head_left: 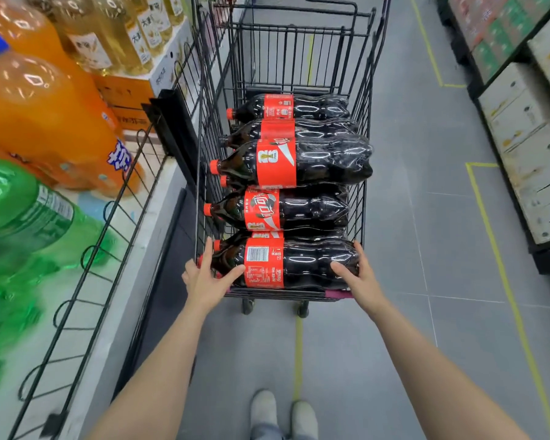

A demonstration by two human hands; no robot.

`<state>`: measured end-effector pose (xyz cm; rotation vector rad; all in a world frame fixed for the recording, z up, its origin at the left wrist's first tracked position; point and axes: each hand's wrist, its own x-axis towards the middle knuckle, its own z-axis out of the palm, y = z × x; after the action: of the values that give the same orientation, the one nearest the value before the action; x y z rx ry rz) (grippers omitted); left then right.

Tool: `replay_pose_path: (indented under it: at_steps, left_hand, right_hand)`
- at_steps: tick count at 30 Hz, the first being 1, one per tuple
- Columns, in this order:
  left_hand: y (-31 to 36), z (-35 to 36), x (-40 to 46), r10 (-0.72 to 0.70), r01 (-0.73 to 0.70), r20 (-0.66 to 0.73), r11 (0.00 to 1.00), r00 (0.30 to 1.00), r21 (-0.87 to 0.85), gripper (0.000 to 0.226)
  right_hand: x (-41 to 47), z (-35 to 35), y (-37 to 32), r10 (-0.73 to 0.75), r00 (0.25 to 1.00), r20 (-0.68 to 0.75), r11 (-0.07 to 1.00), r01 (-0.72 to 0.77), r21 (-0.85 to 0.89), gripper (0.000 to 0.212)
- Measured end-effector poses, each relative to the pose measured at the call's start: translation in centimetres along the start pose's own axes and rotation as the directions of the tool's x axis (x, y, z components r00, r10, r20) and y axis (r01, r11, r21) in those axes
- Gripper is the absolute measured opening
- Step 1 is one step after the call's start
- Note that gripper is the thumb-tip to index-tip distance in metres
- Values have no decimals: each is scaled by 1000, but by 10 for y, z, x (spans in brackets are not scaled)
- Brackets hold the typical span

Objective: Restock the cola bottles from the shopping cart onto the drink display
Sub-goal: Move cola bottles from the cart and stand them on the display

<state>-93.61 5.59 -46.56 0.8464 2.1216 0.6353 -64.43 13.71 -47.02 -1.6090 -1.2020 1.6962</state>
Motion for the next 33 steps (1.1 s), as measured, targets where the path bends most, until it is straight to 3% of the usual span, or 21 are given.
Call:
replay_pose_path:
  at_steps: [3, 9, 15, 18, 21, 26, 33]
  left_hand:
    - [-8, -2, -9, 8, -8, -3, 1000, 1000, 1, 95]
    - [-16, -7, -17, -6, 6, 20, 1000, 1000, 12, 97]
    - [14, -33, -21, 73, -85, 60, 970, 996, 230, 111]
    - [49, -51, -21, 145, -148, 78, 988, 986, 45, 96]
    - [78, -67, -14, 219, -217, 102, 976, 970, -36, 83]
    - [118, -79, 5, 266, -255, 68, 957, 962, -137, 89]
    - [153, -53, 55, 128, -102, 85, 961, 988, -259, 91]
  right_hand:
    - [-9, 5, 6, -43, 999, -28, 996, 41, -76, 108]
    - [-21, 8, 12, -25, 1000, -15, 992, 23, -123, 104]
    - [-35, 5, -23, -21, 1000, 3, 968, 21, -251, 108]
    - [-41, 0, -64, -90, 995, -39, 956, 75, -284, 100]
    - [-43, -5, -108, -142, 989, -31, 956, 129, -264, 96]
    - [-31, -12, -161, -239, 971, 13, 935, 233, -268, 80]
    - [41, -27, -208, -187, 982, -6, 941, 177, -289, 90]
